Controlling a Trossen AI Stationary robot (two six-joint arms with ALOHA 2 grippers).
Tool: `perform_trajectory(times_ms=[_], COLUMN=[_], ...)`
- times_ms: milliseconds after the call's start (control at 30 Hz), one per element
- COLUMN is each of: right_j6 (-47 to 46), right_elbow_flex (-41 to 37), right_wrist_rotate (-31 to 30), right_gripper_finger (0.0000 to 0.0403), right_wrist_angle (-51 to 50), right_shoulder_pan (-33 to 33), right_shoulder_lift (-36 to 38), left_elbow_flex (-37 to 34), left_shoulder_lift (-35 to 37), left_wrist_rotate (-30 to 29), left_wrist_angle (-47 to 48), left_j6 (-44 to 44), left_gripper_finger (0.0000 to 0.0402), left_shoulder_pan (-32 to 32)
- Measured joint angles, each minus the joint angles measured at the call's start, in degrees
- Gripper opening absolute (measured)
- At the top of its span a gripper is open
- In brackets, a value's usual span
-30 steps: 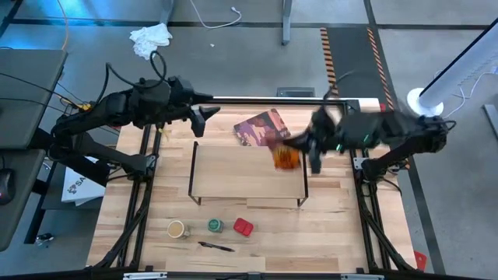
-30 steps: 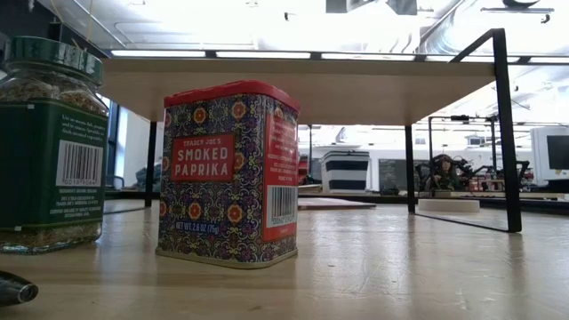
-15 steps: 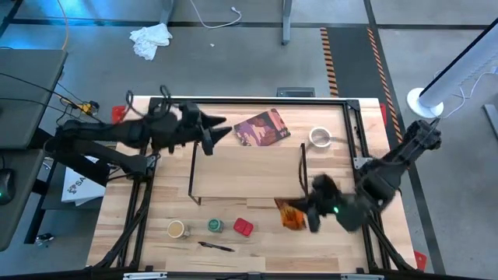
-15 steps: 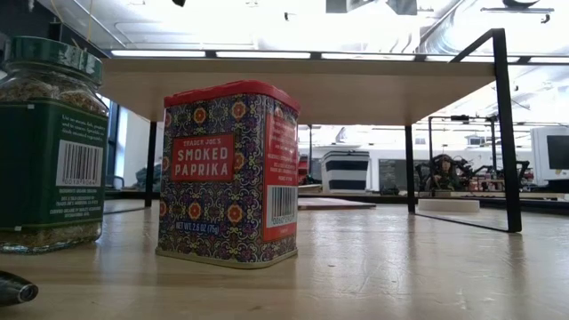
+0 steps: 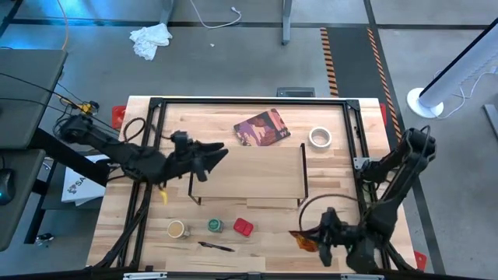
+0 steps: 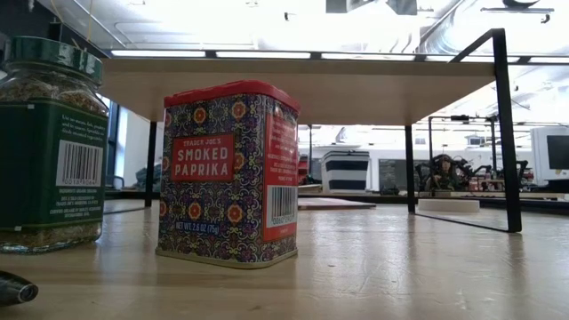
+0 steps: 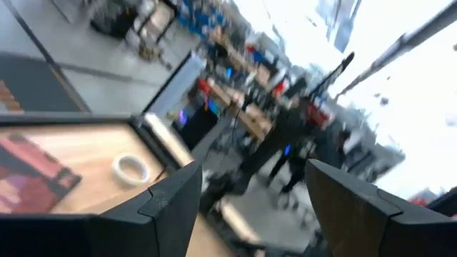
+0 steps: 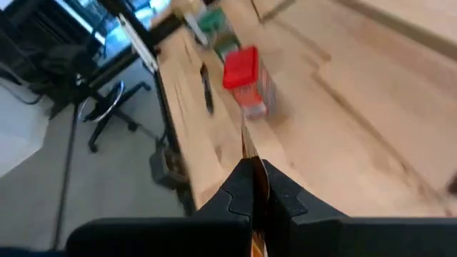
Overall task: Shelf spices
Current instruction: Remove the orange seasoning pack from the shelf
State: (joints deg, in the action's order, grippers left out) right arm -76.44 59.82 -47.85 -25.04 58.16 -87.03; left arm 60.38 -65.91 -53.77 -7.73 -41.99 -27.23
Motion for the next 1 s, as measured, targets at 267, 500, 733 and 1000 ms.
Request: perform_trajectory(times_ms=[267,500,733,1000], right_j6=[12.29,20.18,37.84,36.39], right_elbow_flex=[-0.09,-0.11,-0.08,-8.2], right_wrist_rotate=[-15.84,-10.87,-1.77,0.05], right_gripper_finger=[0.0,0.0,0.0,0.0], right_wrist_angle=[11.83,13.34,34.91,41.12], right_shoulder_pan=[-5.84,-12.77,-17.03,-21.75], right_shoulder_lift=[-6.07,-9.89,-13.3,-12.87], left_elbow_flex=[0.04,0.04,0.04,0.04], left_shoulder_lift=[-0.2,-0.2,-0.17,-0.05], left_wrist_rotate=[-14.91,-16.5,-17.69,-18.4], left_wrist_angle=[-13.98,-18.03,-18.49,-19.25], left_j6=[14.92,18.59,19.17,20.66], left_gripper_finger=[0.0243,0.0243,0.0242,0.0243], left_shoulder_pan=[-4.88,-4.87,-4.82,-6.46])
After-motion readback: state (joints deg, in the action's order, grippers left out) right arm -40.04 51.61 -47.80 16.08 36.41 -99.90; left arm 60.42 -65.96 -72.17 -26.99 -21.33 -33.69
